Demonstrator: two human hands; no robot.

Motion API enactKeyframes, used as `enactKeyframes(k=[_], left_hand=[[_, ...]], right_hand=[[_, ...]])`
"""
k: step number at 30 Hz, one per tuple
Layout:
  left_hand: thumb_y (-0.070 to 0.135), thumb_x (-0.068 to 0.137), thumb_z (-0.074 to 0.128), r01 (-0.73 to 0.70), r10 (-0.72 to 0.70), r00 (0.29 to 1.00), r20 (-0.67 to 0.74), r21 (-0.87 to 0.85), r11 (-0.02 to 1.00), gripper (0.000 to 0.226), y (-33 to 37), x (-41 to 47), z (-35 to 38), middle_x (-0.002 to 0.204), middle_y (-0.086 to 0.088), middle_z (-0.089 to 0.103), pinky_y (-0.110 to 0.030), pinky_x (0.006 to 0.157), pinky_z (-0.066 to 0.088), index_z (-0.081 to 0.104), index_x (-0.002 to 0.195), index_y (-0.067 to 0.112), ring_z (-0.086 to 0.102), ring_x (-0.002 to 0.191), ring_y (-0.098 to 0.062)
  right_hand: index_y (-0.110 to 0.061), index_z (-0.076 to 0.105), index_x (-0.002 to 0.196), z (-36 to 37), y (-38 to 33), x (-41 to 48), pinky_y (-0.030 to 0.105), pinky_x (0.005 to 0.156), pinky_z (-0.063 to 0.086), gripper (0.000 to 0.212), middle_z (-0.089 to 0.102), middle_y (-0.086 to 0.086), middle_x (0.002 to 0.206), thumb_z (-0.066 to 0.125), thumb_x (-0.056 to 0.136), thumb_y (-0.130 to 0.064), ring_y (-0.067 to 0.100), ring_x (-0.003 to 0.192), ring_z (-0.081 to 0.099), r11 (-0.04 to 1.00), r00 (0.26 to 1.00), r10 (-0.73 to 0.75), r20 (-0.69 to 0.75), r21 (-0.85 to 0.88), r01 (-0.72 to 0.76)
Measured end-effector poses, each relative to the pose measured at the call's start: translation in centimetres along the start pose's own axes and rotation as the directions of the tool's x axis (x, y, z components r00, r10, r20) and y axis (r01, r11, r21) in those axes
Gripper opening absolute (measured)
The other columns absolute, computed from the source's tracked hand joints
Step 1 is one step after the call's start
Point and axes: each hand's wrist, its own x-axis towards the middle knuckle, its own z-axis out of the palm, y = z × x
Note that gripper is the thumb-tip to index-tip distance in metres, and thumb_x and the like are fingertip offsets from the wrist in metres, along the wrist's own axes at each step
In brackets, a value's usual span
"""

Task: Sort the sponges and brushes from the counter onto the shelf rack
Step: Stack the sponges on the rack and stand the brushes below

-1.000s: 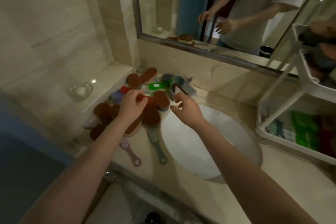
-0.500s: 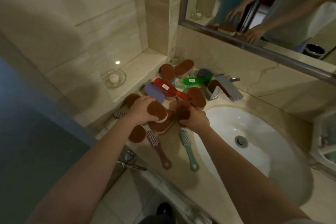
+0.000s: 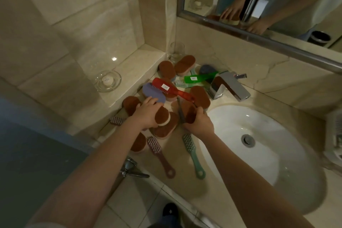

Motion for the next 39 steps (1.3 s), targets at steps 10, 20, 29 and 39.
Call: enactKeyframes(k=[10,20,29,39], left_hand=[[0.033,0.063,0.082,-0.035,-0.191,0.931,-0.31,-0.598,0.801,0.077,1.9,-2.1,-2.1,0.131,-0.004,0.047,-0.046,0.099,0.044,0.044,0.128,0.021,0.047,0.12,-0.024],[0.047,0.086,0.058,-0.103,-0.236,0.963,-0.129,-0.988,0.119,0.059,8.1,-4.7,-7.0,0.127,0.0,0.056,-0.023,0.064,0.048,0.044,0.136,0.02,0.058,0.098,-0.016],[0.068,0.07,0.06,-0.287,-0.195,0.939,-0.282,-0.958,0.002,0.091,16.8,-5.5,-11.9,0.141,-0.007,0.046,-0.047,0.1,0.045,0.033,0.142,0.018,0.051,0.122,-0.025],[0.022,0.087,0.062,-0.404,0.328,0.856,-0.4,-0.913,-0.058,0.023,29.7,-6.0,-15.9,0.106,0.001,0.062,-0.036,0.087,0.053,0.052,0.108,0.02,0.062,0.099,-0.017]], right_hand=[[-0.026,0.044,0.105,-3.7,0.2,-2.1,0.037,0.083,0.055,0.047,0.055,-0.002,0.107,0.073,0.072,-0.041,0.018,0.095,0.057,0.95,0.992,-0.116,-0.056,0.285,0.127],[-0.016,0.047,0.116,-9.5,-2.3,-5.7,0.028,0.082,0.051,0.037,0.055,-0.005,0.103,0.067,0.086,-0.023,0.015,0.098,0.056,0.521,0.969,-0.169,-0.18,0.818,0.243],[-0.014,0.05,0.109,-17.4,-0.5,-9.3,0.018,0.068,0.051,0.025,0.06,0.012,0.111,0.063,0.089,-0.018,0.019,0.096,0.061,0.445,0.896,-0.179,-0.406,0.779,0.442],[-0.017,0.054,0.114,-28.6,7.1,-13.7,0.027,0.082,0.052,0.033,0.062,-0.001,0.112,0.066,0.087,-0.032,0.016,0.105,0.061,0.509,0.739,0.076,-0.669,0.664,0.548]])
